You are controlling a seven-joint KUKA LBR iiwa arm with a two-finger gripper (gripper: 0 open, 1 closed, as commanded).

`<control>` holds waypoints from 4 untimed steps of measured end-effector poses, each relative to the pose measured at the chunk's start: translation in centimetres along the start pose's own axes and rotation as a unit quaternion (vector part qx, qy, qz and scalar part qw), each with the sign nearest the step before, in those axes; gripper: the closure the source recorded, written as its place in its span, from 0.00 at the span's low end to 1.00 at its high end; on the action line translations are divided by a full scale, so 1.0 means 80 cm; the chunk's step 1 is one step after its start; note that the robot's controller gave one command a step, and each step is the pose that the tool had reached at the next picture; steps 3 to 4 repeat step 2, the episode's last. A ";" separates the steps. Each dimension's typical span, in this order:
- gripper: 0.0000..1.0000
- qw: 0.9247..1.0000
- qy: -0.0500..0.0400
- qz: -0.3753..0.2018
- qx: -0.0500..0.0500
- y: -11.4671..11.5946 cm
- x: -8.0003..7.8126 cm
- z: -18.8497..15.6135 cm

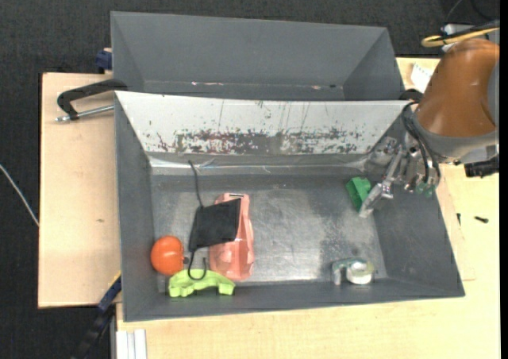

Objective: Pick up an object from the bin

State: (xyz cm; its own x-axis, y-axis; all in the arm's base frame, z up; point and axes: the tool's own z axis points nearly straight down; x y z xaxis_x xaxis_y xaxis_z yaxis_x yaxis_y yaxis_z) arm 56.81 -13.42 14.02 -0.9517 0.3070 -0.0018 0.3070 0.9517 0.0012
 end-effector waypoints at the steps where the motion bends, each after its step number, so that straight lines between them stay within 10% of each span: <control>1: 0.00 1.000 0.000 0.000 0.000 0.000 0.000 0.000; 2: 1.00 1.000 -0.002 0.007 -0.001 -0.007 -0.017 0.084; 4: 1.00 1.000 -0.002 0.007 -0.001 -0.007 -0.017 0.084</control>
Offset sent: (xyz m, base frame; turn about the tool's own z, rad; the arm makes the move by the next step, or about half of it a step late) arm 0.0089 -0.0110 -0.0702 0.0165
